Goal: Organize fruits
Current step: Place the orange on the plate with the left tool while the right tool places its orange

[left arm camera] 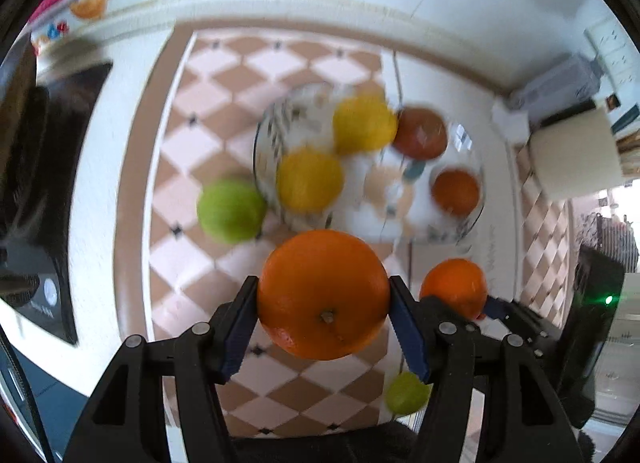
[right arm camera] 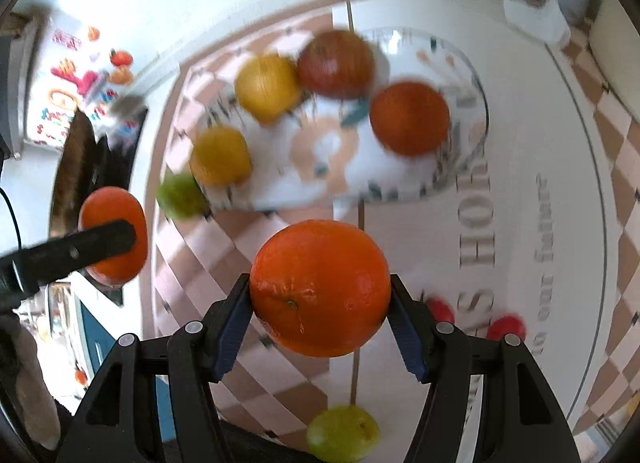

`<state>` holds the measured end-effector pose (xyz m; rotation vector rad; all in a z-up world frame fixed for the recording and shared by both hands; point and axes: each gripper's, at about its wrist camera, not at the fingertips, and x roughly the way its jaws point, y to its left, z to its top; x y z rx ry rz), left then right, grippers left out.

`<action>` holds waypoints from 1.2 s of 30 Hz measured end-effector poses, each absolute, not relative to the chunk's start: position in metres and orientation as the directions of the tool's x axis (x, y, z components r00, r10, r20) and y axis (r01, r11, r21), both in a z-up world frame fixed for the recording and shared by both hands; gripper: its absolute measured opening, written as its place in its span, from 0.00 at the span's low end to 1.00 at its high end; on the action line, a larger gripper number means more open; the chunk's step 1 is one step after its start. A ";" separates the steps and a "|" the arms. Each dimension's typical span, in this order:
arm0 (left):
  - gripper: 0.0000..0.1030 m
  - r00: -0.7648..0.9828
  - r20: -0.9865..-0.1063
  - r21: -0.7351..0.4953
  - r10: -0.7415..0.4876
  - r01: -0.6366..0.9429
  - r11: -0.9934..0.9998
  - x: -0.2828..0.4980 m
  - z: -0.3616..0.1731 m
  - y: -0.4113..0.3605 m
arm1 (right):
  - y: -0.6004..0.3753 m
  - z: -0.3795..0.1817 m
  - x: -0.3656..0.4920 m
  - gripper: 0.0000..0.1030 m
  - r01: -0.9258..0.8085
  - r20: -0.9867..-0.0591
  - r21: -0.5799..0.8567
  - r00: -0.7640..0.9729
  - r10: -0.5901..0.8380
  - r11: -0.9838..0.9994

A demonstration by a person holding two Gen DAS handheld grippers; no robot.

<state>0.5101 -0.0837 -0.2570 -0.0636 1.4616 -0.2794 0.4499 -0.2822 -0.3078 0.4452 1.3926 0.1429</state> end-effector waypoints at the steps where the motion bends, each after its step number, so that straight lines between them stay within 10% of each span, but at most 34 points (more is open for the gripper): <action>1: 0.59 0.099 -0.970 -0.205 -0.221 0.151 0.967 0.520 -0.251 -0.083 | -0.285 -0.304 0.455 0.65 0.164 -0.913 0.391 0.195 0.358 0.906; 32: 0.59 -0.098 -0.992 -0.093 -0.084 0.090 0.992 0.662 -0.348 -0.099 | -0.378 -0.343 0.586 0.66 0.321 -0.946 0.325 0.121 0.302 0.889; 36: 0.67 -0.113 -0.988 -0.118 -0.108 0.080 0.990 0.661 -0.352 -0.098 | -0.380 -0.341 0.587 0.80 0.336 -0.943 0.333 0.123 0.310 0.881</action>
